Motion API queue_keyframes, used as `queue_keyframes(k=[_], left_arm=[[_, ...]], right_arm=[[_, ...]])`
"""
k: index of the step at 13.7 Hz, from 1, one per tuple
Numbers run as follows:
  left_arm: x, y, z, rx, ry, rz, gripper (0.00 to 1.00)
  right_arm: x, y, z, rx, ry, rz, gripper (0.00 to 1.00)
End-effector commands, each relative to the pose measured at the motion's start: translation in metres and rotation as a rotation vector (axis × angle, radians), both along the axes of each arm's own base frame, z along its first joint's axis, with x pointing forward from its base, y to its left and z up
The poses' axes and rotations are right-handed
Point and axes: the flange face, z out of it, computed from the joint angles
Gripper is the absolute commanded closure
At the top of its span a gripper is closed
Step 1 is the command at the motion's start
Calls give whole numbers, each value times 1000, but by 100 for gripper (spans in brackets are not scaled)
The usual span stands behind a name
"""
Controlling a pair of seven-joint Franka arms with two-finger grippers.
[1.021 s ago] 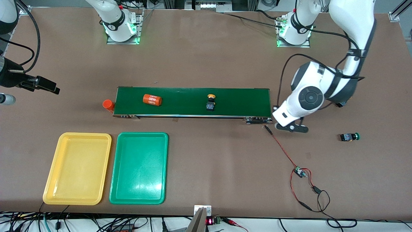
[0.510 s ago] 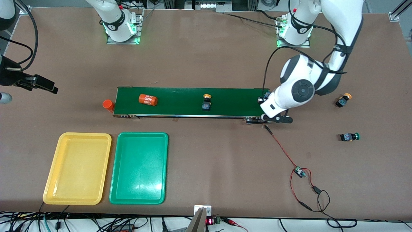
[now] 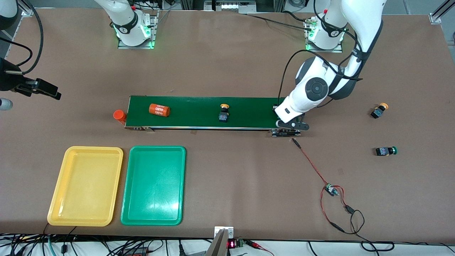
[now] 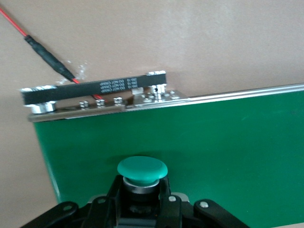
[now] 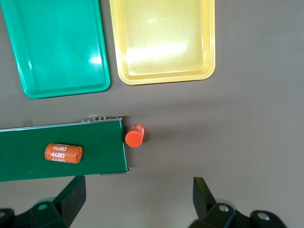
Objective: Sort buttons by color to trays
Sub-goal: 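Carry the green button onto the belt while the right gripper reaches in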
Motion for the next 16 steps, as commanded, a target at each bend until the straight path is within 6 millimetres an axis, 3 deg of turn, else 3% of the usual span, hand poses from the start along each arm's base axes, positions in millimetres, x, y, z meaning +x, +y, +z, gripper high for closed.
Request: queue_keyframes(k=[1, 5, 7, 8, 9, 10, 13, 16], left_arm=[[-3, -2, 3, -18, -23, 22, 100], [2, -2, 3, -34, -58, 17, 97], [2, -3, 1, -35, -62, 16, 93], [3, -3, 0, -33, -63, 10, 72], [4, -2, 0, -30, -67, 3, 15], [5, -2, 2, -31, -68, -5, 0], [13, 5, 21, -34, -94, 10, 0], [43, 37, 69, -42, -142, 57, 0]], right_arm=[[-3, 5, 6, -17, 5, 24, 0], [-9, 2, 6, -14, 32, 23, 0], [-27, 6, 23, 6, 65, 51, 0], [-40, 9, 31, 9, 50, 60, 0], [-54, 13, 20, 10, 42, 68, 0], [-64, 15, 9, 21, 19, 66, 0], [-86, 30, -27, 63, 2, 63, 0], [-93, 69, -64, 46, -12, 67, 0]])
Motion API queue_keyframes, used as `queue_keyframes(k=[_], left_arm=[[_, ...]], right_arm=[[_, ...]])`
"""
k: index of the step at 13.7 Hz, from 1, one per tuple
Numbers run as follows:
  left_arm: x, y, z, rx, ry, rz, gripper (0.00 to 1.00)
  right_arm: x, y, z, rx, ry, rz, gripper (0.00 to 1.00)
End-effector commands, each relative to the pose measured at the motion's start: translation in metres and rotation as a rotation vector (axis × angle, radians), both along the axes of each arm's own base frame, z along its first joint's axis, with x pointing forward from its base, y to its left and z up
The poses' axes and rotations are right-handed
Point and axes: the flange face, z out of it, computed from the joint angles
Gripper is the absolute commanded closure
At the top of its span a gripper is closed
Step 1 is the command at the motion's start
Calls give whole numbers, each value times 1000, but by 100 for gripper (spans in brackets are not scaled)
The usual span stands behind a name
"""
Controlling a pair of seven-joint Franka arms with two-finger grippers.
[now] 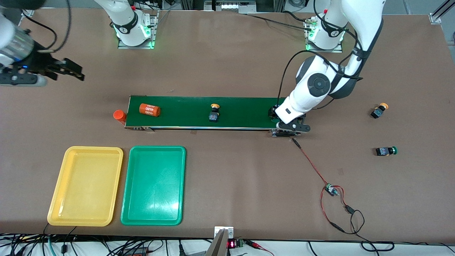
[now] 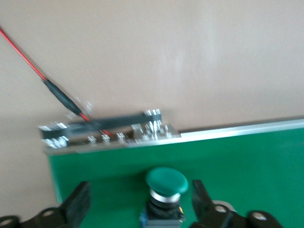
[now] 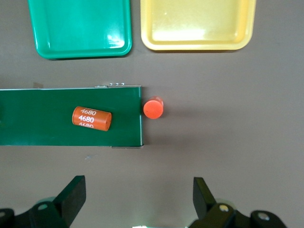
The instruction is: Sort buttons by color to trays
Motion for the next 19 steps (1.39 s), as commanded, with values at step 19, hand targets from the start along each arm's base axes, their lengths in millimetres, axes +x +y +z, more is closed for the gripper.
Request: queue_keyframes(k=[19], left_arm=[[62, 360, -55, -117, 75, -264, 0]], right_arm=[[-16, 231, -160, -48, -28, -26, 0]])
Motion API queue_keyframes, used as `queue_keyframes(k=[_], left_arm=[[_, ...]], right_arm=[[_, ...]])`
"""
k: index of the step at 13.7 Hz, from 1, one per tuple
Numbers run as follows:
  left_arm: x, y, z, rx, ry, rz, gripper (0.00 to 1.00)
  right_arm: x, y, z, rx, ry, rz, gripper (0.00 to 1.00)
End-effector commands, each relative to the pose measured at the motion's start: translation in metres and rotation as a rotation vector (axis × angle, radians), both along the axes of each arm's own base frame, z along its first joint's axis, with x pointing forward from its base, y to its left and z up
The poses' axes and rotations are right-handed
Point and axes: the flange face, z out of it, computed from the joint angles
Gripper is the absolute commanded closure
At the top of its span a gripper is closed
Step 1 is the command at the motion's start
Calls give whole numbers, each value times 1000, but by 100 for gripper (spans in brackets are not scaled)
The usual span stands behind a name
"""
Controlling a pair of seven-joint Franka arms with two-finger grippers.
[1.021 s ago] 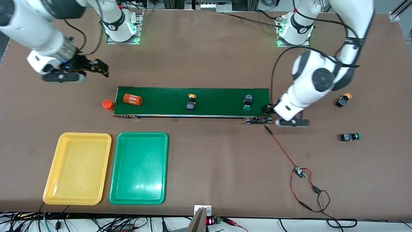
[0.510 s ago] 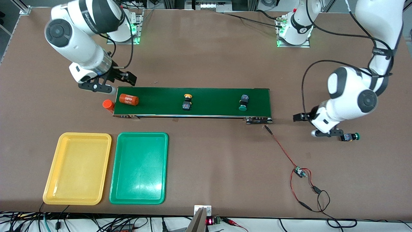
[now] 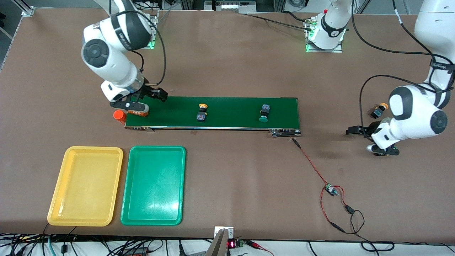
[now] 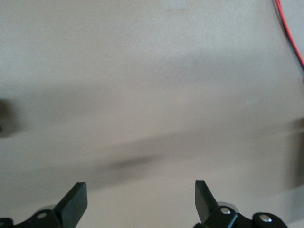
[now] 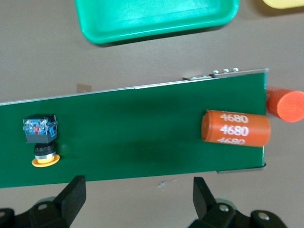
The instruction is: Sort buttons by color to trays
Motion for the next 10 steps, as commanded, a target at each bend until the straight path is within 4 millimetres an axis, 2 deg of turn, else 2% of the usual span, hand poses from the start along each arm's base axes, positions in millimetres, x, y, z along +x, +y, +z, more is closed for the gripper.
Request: queue_keyframes(k=[1, 4, 5, 6, 7, 8, 9, 10], left_arm=[[9, 5, 11, -50, -72, -241, 0], [12, 26, 21, -77, -161, -547, 0], [14, 60, 24, -98, -250, -884, 0], [25, 70, 15, -118, -292, -1020, 0], [29, 81, 1, -140, -311, -1071, 0], [34, 105, -11, -134, -352, -1117, 0], [36, 125, -17, -125, -386, -1158, 0], [39, 132, -22, -128, -407, -1190, 0]], right_arm=[[-19, 17, -8, -27, -73, 51, 0], [-35, 8, -23, 11, -186, 53, 0], [-35, 11, -25, 51, -256, 44, 0], [-36, 14, -33, 55, -240, 27, 0], [-44, 30, -39, 57, -223, 2, 0], [-51, 41, -46, 57, -209, 2, 0], [-51, 41, -49, 54, -204, 6, 0], [-51, 42, -53, 53, -201, 12, 0]])
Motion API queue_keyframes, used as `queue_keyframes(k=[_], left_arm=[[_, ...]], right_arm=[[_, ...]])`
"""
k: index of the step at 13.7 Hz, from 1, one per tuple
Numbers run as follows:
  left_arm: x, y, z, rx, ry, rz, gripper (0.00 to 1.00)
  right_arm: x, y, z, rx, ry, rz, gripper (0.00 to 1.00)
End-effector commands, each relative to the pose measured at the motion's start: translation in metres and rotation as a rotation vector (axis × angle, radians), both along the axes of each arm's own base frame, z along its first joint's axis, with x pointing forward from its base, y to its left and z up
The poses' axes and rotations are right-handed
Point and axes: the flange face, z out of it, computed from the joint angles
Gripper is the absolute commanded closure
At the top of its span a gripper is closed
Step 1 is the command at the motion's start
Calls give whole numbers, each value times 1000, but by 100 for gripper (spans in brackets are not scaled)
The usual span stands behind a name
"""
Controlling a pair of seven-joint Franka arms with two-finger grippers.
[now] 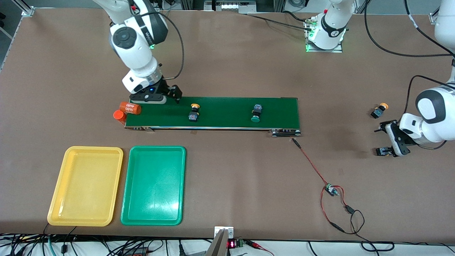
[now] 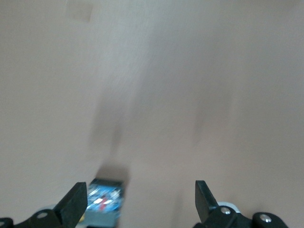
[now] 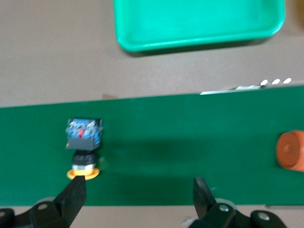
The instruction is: Sort buttons by color to trays
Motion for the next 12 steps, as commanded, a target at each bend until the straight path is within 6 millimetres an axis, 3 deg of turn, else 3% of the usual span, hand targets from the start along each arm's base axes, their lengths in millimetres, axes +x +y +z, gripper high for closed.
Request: queue_keyframes(k=[1, 6, 12], left_arm=[[16, 26, -20, -29, -55, -94, 0], [15, 28, -29, -38, -46, -88, 0], [8, 36, -41, -52, -35, -79, 0]], right_arm=[[-2, 5, -12, -2, -11, 3, 0], [0, 8, -37, -14, -6, 42, 0], [1, 7, -44, -37, -13, 79, 0]])
